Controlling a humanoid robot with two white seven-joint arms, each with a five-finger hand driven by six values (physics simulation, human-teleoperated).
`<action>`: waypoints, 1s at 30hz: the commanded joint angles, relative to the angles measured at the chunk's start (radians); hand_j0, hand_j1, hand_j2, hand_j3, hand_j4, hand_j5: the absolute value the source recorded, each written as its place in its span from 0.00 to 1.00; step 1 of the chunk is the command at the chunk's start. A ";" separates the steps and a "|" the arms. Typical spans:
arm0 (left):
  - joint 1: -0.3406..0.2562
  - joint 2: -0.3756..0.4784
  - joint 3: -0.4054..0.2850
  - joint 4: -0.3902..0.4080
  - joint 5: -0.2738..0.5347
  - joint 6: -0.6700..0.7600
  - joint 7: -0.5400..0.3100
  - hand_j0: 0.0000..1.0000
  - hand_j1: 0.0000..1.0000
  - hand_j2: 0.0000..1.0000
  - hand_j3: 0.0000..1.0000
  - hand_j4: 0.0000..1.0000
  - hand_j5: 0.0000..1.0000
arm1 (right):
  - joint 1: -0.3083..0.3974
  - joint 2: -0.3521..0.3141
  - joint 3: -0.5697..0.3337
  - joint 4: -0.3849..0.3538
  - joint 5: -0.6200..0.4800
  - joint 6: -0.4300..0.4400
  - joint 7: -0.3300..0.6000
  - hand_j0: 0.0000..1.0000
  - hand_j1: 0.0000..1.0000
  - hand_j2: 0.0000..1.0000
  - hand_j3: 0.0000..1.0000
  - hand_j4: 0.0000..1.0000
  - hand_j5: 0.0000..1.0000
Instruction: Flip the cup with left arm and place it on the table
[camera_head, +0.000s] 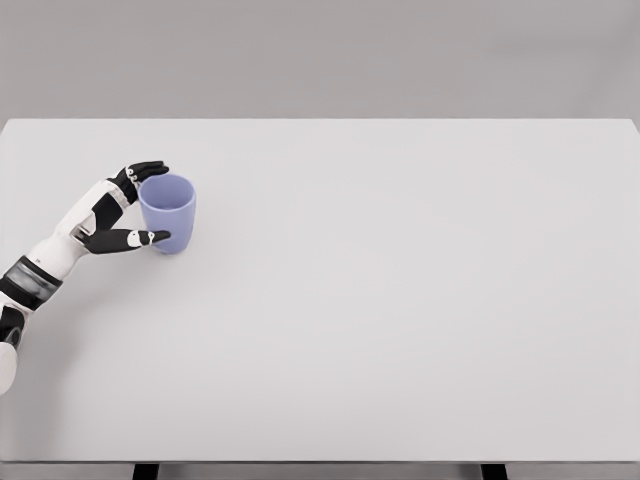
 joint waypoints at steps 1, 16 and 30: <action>0.000 -0.001 0.001 -0.004 0.006 0.001 0.000 0.88 0.88 0.88 0.88 0.88 0.88 | 0.000 0.000 0.000 0.000 0.000 0.000 0.000 1.00 1.00 1.00 1.00 1.00 1.00; 0.002 0.004 0.011 -0.007 0.008 0.001 0.000 0.99 0.99 0.99 0.99 0.99 0.99 | 0.000 0.000 0.000 0.000 0.000 0.000 0.000 1.00 1.00 1.00 1.00 1.00 1.00; 0.012 0.032 0.044 -0.076 0.008 0.001 0.000 1.00 1.00 1.00 1.00 1.00 1.00 | 0.000 0.000 0.000 0.000 0.000 0.000 0.000 1.00 1.00 1.00 1.00 1.00 1.00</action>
